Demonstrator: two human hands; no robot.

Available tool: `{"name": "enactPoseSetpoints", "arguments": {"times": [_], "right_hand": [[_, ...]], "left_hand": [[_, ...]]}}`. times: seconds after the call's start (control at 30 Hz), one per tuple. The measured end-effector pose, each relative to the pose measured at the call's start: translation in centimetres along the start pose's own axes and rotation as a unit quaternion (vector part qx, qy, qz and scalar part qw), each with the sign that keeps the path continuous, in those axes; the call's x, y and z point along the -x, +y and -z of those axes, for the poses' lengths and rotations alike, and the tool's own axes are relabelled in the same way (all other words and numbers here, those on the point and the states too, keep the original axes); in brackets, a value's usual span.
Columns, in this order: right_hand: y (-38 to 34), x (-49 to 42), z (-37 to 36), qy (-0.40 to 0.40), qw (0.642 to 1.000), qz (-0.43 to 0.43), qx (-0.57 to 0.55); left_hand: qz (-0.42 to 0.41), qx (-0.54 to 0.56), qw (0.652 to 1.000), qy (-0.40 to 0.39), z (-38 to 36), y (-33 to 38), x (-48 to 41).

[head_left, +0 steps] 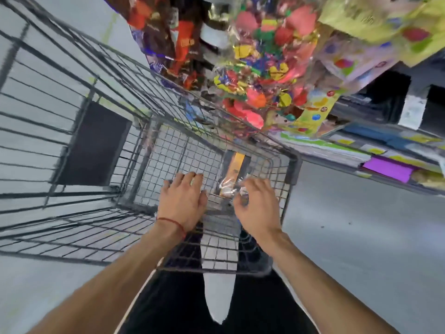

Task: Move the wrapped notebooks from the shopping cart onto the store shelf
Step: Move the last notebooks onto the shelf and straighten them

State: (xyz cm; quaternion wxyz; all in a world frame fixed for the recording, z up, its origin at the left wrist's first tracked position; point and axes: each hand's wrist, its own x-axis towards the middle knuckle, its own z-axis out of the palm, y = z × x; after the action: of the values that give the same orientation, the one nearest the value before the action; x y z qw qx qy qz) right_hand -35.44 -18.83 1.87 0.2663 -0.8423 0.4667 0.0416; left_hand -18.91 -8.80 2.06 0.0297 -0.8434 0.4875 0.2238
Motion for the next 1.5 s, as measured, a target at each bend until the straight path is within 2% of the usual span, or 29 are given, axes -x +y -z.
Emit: {"name": "enactPoseSetpoints", "arguments": {"times": [0.2,0.37,0.57,0.83,1.03,1.1,1.2,1.37,1.5], "right_hand": [[0.2,-3.1,-9.3,0.014,0.989,-0.144,-0.032],[1.5,-5.1,-15.7,0.031,0.967,-0.245,-0.070],[3.3,-6.1,-20.5,0.058,0.922,-0.363,-0.121],[4.0,-6.1,-21.7,0.106,0.908,-0.377,-0.147],[4.1,-5.7,-21.1,0.088,0.883,-0.390,-0.246],[3.6,-5.1,-20.4,0.084,0.860,-0.396,-0.310],[2.7,-3.8,-18.4,0.087,0.832,-0.400,-0.374],[0.2,-0.7,-12.7,0.062,0.858,-0.341,-0.380],[-2.6,2.1,-8.1,0.046,0.848,-0.298,-0.436]], "left_hand": [[-0.053,-0.039,0.997,-0.049,-4.3,-5.5,-4.1],[-0.086,-0.044,0.994,-0.055,-7.8,-7.2,-6.3],[-0.112,-0.054,0.990,-0.073,-11.1,-8.3,-7.6],[-0.136,-0.056,0.987,-0.067,-13.6,-8.5,-8.0],[-0.138,-0.056,0.986,-0.071,-13.4,-8.1,-7.4],[-0.132,-0.038,0.988,-0.077,-12.7,-7.9,-7.0],[-0.112,0.046,0.988,-0.094,-10.9,-7.6,-6.2],[-0.075,0.180,0.972,-0.129,-6.3,-6.7,-4.0],[-0.063,0.335,0.926,-0.164,-2.0,-5.6,-2.6]]}}
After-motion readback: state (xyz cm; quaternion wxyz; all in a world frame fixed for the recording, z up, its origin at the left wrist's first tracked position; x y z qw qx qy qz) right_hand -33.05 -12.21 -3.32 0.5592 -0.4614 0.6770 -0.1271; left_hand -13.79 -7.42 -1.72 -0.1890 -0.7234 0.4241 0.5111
